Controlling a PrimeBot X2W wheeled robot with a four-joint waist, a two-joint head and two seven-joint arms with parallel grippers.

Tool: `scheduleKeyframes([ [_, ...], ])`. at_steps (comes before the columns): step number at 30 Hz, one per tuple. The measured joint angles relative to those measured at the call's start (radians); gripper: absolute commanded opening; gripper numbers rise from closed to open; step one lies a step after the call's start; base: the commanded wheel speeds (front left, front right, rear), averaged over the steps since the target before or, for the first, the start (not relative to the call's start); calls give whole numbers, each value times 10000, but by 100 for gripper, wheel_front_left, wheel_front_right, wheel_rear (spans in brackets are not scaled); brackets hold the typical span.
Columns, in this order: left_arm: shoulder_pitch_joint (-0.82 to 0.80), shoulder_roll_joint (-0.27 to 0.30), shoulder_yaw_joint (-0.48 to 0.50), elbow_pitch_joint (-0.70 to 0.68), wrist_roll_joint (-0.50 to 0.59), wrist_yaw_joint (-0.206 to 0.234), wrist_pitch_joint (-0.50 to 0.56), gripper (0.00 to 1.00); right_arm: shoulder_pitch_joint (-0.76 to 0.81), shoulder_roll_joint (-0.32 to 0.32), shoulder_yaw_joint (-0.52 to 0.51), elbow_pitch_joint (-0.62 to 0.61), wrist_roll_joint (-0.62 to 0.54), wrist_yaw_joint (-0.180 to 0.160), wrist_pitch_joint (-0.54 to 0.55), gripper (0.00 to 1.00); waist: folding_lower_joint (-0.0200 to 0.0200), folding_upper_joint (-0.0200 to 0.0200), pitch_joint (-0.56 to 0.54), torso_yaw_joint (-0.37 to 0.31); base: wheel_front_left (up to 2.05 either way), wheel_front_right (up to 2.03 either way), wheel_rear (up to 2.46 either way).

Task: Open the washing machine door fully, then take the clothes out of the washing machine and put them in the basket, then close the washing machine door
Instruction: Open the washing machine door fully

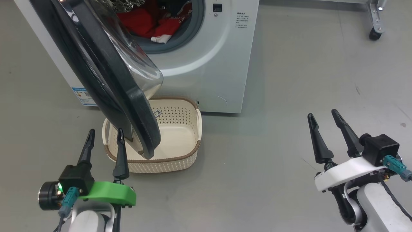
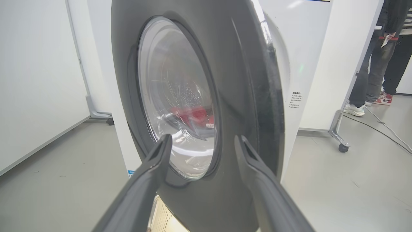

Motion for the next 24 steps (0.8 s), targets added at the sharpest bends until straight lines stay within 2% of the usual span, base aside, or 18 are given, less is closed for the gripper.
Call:
scheduleKeyframes([
  [24,186,2,-29,-29,0,-82,0,100,623,255,-577,-428,-667,13,0,100,0,1,42,-104,0,0,0],
])
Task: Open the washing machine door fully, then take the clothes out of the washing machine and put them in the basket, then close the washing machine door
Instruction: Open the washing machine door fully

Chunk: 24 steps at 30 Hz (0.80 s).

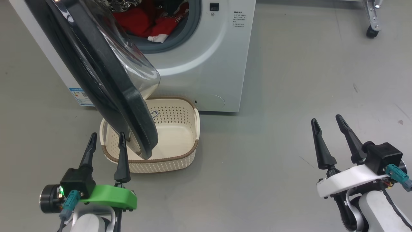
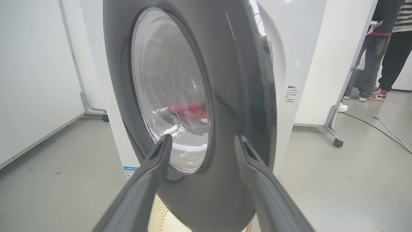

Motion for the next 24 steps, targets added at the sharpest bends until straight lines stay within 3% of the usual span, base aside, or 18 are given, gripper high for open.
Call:
scheduleKeyframes([
  [24,-1,2,-136,58,86,0,0,100,198,249,-343,-84,-445,222,0,100,0,0,98,-74,0,0,0],
])
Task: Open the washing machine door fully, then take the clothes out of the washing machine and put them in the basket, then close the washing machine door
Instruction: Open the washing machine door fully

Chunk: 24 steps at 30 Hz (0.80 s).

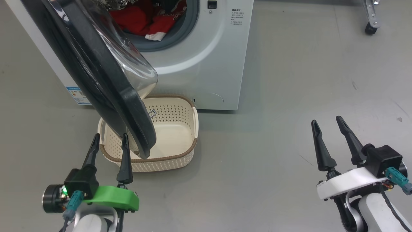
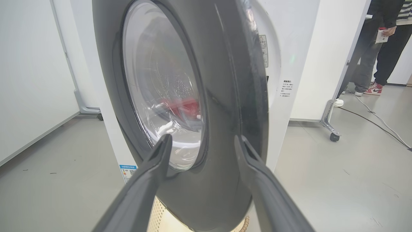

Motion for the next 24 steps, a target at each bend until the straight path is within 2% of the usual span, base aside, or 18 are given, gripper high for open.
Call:
scheduleKeyframes([
  [24,0,0,2,92,-59,0,0,100,28,236,-257,25,-265,309,0,100,0,0,49,-39,0,0,0],
])
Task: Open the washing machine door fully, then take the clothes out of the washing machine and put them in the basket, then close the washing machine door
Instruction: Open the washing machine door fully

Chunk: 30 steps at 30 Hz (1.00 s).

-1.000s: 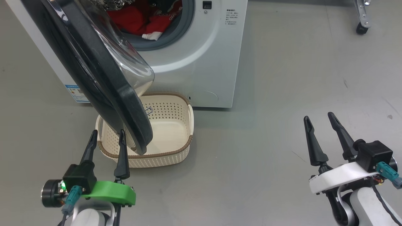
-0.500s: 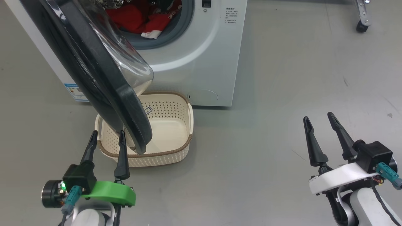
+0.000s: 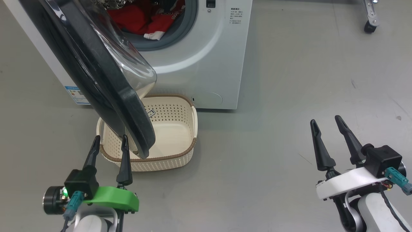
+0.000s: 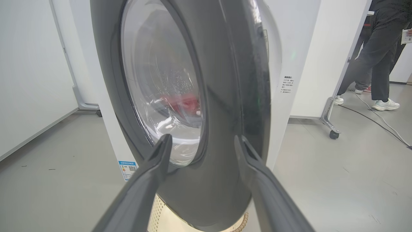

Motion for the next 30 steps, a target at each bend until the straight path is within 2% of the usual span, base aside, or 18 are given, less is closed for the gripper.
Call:
scheduleKeyframes([
  [1,0,0,-4,35,-8,0,0,80,2,12,-12,6,-2,4,0,100,0,0,0,-2,0,0,0],
  [2,0,0,-8,71,-23,0,0,44,3,21,-21,12,-8,12,0,100,0,0,0,-4,0,0,0],
  [3,0,0,-10,96,-29,0,0,12,4,27,-33,19,-33,12,0,100,0,0,0,-5,0,0,0],
  [4,0,0,-15,117,-29,0,0,0,5,29,-40,25,-61,13,0,100,0,0,-1,-5,0,0,0],
  [17,-1,0,82,140,-29,-6,0,0,12,128,-173,111,-245,188,0,100,0,0,-5,21,0,0,0],
  [30,-767,-4,886,-1106,-10,-144,-2,0,21,299,-305,199,-334,297,0,100,0,0,-76,18,0,0,0],
])
